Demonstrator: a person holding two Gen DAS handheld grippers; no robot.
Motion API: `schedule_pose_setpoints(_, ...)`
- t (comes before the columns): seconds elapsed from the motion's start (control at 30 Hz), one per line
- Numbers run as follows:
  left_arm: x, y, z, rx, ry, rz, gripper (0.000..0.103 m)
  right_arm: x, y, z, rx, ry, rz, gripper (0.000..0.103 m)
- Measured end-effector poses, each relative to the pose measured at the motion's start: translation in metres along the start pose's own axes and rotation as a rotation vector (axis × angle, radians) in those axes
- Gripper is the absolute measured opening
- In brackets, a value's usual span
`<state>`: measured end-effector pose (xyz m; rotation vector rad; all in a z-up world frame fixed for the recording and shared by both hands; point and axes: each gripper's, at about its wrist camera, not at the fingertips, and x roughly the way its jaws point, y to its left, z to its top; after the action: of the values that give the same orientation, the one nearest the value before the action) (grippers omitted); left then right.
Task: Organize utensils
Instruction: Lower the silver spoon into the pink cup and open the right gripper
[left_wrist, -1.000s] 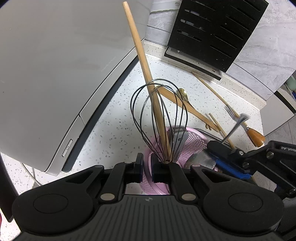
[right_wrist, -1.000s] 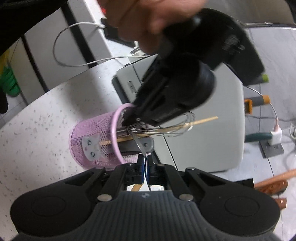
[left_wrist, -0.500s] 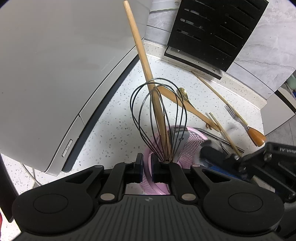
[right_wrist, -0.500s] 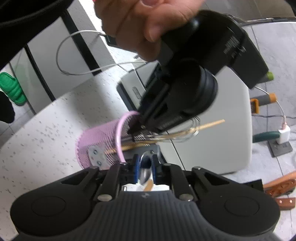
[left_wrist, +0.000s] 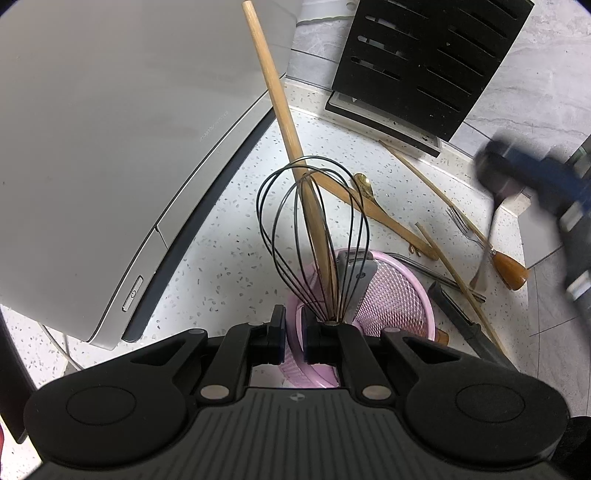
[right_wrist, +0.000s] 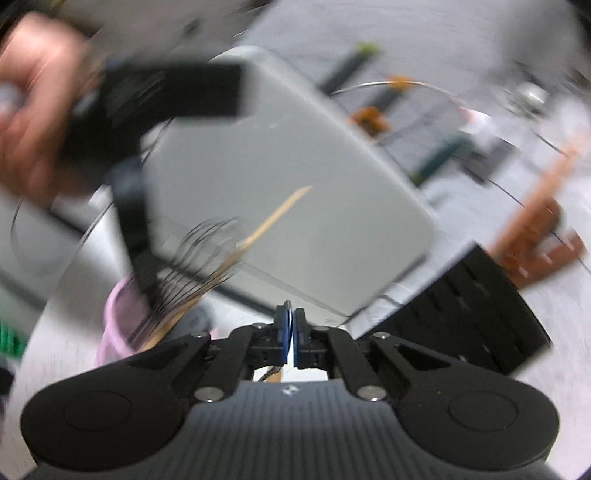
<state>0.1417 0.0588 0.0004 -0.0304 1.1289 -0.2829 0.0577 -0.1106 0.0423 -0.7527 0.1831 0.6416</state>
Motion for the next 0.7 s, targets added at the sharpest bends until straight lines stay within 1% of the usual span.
schedule_pose_setpoints(0.1, 0.000, 0.000, 0.000, -0.001, 0.000, -0.001, 0.009, -0.012, -0.023, 0.004, 0.172, -0.096, -0.017, 0.000)
schedule_pose_setpoints(0.2, 0.000, 0.000, 0.000, -0.001, 0.000, 0.001, 0.009, -0.020, -0.040, 0.004, 0.360, -0.183, 0.003, 0.000)
schedule_pose_setpoints(0.33, 0.000, 0.000, 0.000, -0.002, 0.000, 0.001, 0.009, -0.008, -0.040, -0.002, 0.546, -0.226, 0.041, 0.000)
schedule_pose_setpoints(0.4, 0.000, 0.000, 0.000, -0.001, 0.000, 0.001, 0.009, 0.001, -0.035, -0.004, 0.593, -0.211, 0.061, 0.000)
schedule_pose_setpoints(0.43, 0.000, 0.000, 0.000, -0.001, 0.000, 0.000, 0.009, 0.008, -0.029, -0.005, 0.597, -0.187, 0.098, 0.000)
schedule_pose_setpoints(0.57, 0.000, 0.001, 0.000, -0.001, 0.000, -0.006, 0.009, 0.025, -0.011, -0.008, 0.541, -0.113, 0.183, 0.000)
schedule_pose_setpoints(0.7, 0.000, 0.000, 0.000, 0.001, 0.000, -0.001, 0.009, 0.035, 0.000, -0.013, 0.523, -0.041, 0.223, 0.000)
